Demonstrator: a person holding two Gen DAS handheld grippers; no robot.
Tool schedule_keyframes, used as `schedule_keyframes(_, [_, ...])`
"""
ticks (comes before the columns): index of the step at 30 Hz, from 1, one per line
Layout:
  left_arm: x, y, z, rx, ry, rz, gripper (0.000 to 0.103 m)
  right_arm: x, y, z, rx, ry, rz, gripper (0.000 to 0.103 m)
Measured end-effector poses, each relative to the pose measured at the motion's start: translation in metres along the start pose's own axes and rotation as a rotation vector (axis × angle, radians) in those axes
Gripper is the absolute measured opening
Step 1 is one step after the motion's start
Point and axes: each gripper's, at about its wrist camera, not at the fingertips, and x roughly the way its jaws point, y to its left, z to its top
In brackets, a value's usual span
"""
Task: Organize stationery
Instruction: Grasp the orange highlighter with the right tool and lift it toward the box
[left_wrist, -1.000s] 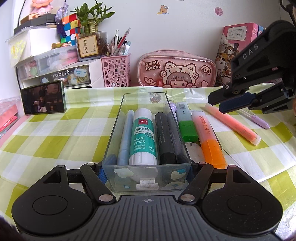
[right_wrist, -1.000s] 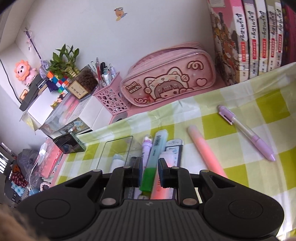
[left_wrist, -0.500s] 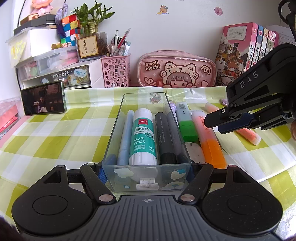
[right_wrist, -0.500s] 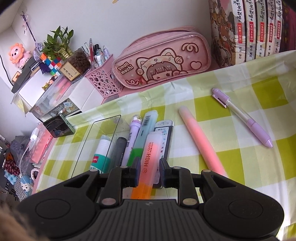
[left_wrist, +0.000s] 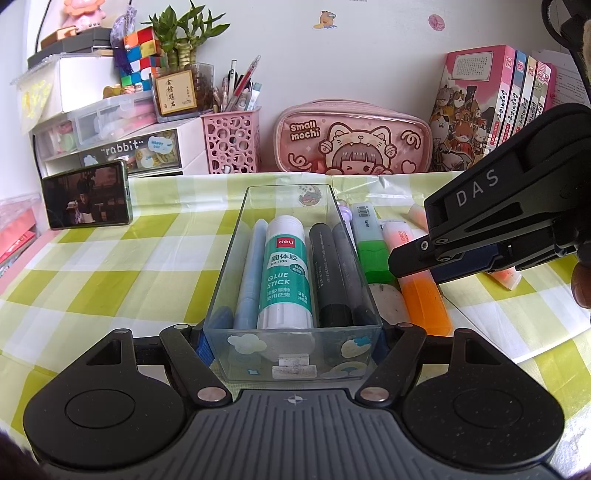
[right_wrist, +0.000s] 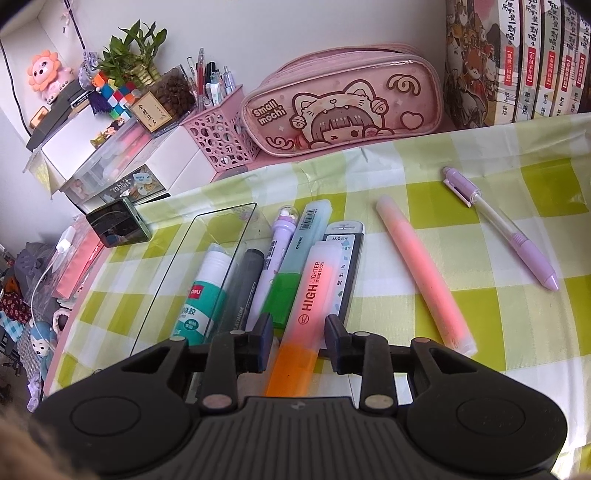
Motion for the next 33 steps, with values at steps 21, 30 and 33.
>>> schedule_keyframes(21, [0.0, 0.0, 0.0, 0.0, 0.0, 0.0, 0.073, -0.002, 0.005, -0.003, -0.076, -0.047, -0.079, 0.037])
schedule_keyframes(30, [0.0, 0.0, 0.0, 0.002, -0.001, 0.001, 0.073, -0.006, -0.007, -0.002, 0.048, -0.07, 0.016, 0.037])
schedule_keyframes(33, [0.0, 0.0, 0.001, 0.006, -0.002, 0.003, 0.073, -0.011, -0.01, 0.0, 0.073, -0.081, 0.038, 0.037])
